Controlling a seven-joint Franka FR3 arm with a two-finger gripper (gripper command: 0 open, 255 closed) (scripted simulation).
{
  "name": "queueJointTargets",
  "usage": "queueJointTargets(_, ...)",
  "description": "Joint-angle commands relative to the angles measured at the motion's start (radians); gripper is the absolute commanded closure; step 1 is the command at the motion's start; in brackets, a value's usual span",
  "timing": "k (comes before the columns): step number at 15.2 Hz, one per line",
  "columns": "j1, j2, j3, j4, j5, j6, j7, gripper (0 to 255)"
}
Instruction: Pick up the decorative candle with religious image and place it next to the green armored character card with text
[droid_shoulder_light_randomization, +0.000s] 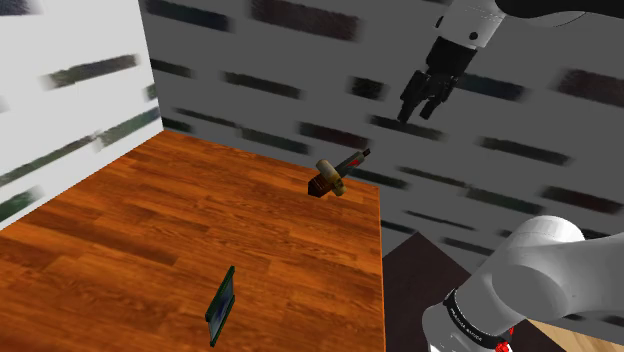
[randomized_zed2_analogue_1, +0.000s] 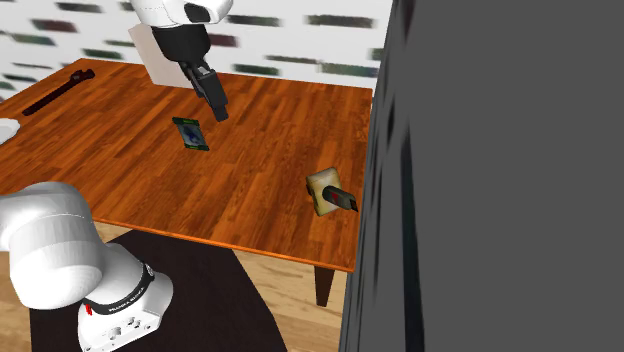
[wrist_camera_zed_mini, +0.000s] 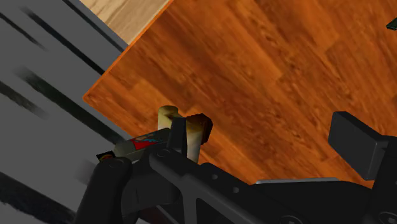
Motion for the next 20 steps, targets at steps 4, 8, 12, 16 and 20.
queueJointTargets(4, -0.014, 0.075, 0.045, -0.025, -0.016, 0.084, 0.064, 0)
queueJointTargets(8, -0.037, 0.193, 0.101, -0.038, -0.047, 0.188, 0.156, 0)
queueJointTargets(12, -0.062, 0.328, 0.151, -0.028, -0.095, 0.281, 0.257, 0)
queueJointTargets(16, -0.090, 0.477, 0.193, 0.005, -0.161, 0.356, 0.367, 0)
queueJointTargets(20, -0.113, 0.636, 0.220, 0.061, -0.245, 0.409, 0.486, 0)
